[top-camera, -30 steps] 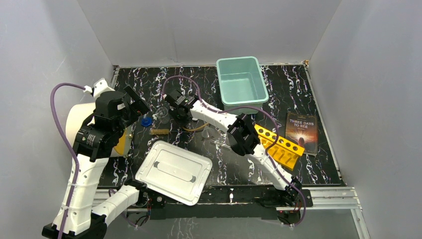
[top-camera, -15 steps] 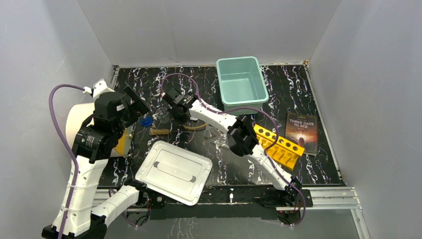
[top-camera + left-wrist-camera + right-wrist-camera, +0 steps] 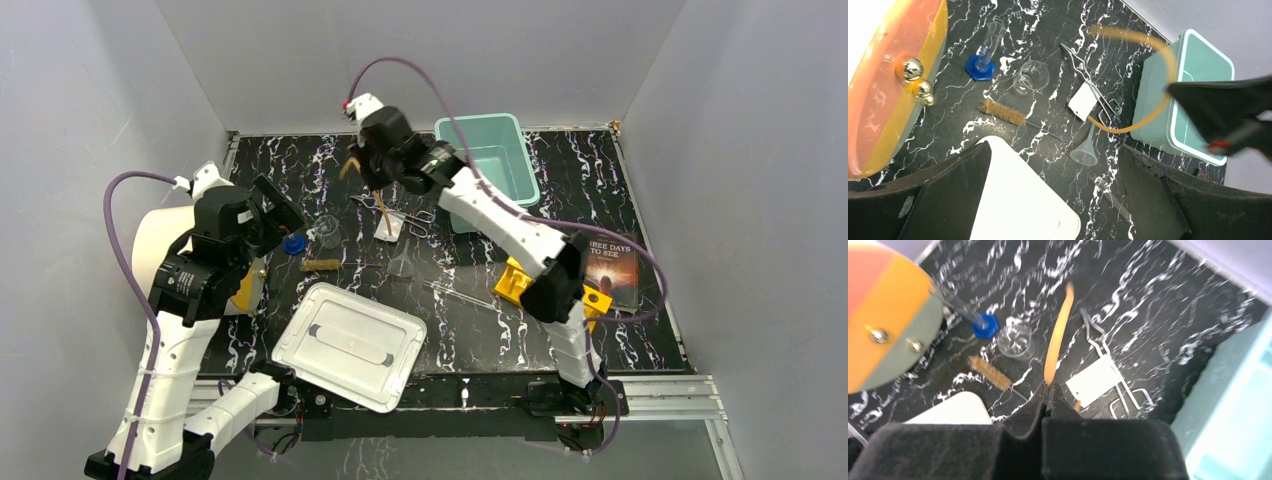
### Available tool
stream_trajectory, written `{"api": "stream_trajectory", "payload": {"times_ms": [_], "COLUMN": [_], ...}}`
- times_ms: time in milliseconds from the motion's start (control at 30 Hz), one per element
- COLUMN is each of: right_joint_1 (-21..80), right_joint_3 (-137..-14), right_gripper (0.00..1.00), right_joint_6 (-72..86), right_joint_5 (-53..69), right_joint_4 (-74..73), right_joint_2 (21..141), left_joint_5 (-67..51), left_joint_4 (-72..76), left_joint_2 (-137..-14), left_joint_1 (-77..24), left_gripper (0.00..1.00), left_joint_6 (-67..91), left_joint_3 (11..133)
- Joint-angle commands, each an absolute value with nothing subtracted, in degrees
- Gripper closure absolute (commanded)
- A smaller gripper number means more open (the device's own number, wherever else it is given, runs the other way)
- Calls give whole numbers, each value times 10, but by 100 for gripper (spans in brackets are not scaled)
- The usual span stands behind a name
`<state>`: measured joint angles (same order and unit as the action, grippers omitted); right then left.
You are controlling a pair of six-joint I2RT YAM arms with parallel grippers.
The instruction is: Organize the chemistry lab equipment
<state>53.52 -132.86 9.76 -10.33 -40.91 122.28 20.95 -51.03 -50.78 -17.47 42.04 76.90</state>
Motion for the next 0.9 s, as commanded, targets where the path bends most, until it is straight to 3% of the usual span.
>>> {"api": "stream_trajectory", "payload": {"times_ms": [0, 200, 500, 867], "right_joint_1": [514, 466, 347, 261], "right_joint_3": [-1282, -1203, -1151, -1146], "right_gripper": [100, 100, 100, 100], "right_joint_6": [81, 59, 50, 88], "right_joint_5": [-134, -175, -210, -126], "right_joint_4": [-319, -227, -180, -128], "right_joint_2": [1118, 1001, 962, 1039], "left_joint_5": [185, 154, 125, 115], "left_joint_4": [-488, -460, -439, -432], "left_joint_2": [-500, -511, -515, -518], "left_joint_1": [-176, -176, -176, -175], "left_gripper": [2, 2, 2, 2], "left_joint_6": [432, 432, 437, 443], "left_joint_3": [753, 739, 718, 702]}}
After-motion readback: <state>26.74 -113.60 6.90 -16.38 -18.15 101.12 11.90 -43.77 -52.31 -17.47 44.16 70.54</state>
